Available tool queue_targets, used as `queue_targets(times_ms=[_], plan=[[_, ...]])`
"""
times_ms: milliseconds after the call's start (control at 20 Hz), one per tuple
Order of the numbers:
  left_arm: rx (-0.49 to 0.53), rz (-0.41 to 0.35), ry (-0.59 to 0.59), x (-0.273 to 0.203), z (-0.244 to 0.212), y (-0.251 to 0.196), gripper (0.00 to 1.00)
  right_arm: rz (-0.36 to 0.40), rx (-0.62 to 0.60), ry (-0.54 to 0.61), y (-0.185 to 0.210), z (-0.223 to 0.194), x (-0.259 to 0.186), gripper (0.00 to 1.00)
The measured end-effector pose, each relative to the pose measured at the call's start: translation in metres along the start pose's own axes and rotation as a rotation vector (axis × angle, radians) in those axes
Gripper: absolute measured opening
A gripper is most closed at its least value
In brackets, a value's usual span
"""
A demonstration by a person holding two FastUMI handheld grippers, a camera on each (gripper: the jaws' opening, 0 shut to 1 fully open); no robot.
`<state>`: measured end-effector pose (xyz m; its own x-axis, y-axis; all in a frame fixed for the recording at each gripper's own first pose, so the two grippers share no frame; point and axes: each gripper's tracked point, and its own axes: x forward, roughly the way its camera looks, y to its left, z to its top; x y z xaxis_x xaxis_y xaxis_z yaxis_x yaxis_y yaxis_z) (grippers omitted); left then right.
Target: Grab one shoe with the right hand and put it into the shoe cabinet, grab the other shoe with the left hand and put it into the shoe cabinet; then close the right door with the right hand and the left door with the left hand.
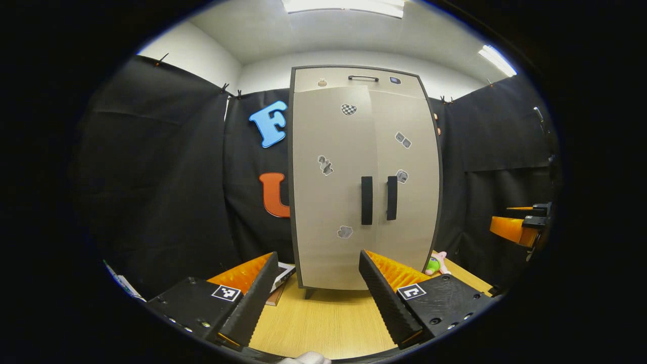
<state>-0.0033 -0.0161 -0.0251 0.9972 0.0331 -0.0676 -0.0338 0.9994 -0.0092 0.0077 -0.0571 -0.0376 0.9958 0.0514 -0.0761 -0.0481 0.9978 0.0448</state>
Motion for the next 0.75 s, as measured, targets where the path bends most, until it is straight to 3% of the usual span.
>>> queue_targets(times_ms=[450,700,750], plan=[[-0.002,-0.016,-0.005,0.001,0.0,0.008,1.0,-0.006,-0.002,-0.004,0.013,-0.001,-0.002,0.99],[0.001,-0.031,-0.005,0.001,0.0,0.012,0.96,-0.018,-0.001,-0.005,0.018,-0.003,-0.006,0.99],[0.001,-0.033,-0.006,0.001,-0.001,0.013,1.0,-0.023,0.0,-0.008,0.019,-0.002,-0.006,0.99]])
